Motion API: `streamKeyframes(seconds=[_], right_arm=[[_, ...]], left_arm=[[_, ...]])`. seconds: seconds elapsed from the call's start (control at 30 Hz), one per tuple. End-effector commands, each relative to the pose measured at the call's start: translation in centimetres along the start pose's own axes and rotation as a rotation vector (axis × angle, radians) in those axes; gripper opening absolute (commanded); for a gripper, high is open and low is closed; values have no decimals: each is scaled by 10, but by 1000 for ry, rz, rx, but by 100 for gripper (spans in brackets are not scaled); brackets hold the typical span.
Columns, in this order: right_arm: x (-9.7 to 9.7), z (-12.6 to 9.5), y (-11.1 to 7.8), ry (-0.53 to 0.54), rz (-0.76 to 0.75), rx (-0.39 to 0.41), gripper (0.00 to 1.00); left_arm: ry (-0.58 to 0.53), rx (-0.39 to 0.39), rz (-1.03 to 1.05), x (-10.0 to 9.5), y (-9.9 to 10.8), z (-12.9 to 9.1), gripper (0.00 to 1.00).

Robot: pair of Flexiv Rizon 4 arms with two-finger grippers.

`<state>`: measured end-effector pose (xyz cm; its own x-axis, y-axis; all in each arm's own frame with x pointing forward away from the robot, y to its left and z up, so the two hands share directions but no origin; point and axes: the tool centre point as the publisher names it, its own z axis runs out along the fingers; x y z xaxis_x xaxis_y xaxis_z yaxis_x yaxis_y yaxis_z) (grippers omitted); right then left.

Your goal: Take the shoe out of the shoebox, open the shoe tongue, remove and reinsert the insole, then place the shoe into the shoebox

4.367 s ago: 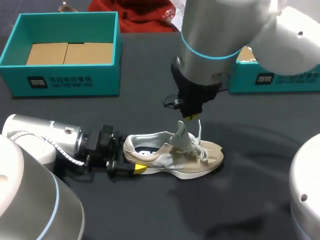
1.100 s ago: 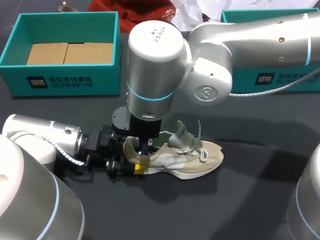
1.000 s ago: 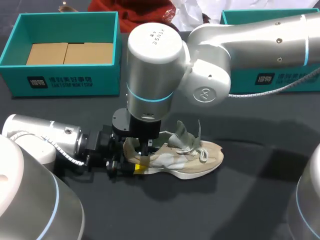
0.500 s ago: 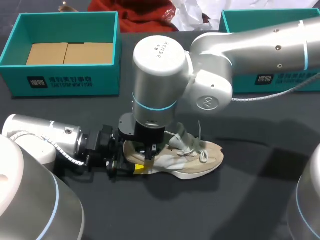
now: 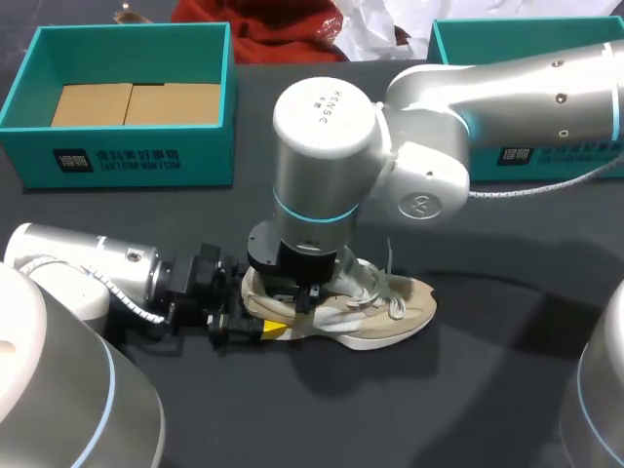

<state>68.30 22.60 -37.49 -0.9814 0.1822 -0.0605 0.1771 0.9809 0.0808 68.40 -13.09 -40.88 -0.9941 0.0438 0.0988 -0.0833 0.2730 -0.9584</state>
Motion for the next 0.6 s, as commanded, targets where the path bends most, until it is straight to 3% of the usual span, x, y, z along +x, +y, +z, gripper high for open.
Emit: streamKeyframes(seconds=[0.03,0.33,0.6], right_arm=[[2,-9,4,-13,-18,5,0],[-2,-11,27,-17,-56,28,0],[-8,3,36,9,-83,2,0]], left_arm=[[-1,-1,-1,0,4,-2,0],[-1,-1,-1,0,4,-2,0],[-1,-1,-1,0,4,-2,0]])
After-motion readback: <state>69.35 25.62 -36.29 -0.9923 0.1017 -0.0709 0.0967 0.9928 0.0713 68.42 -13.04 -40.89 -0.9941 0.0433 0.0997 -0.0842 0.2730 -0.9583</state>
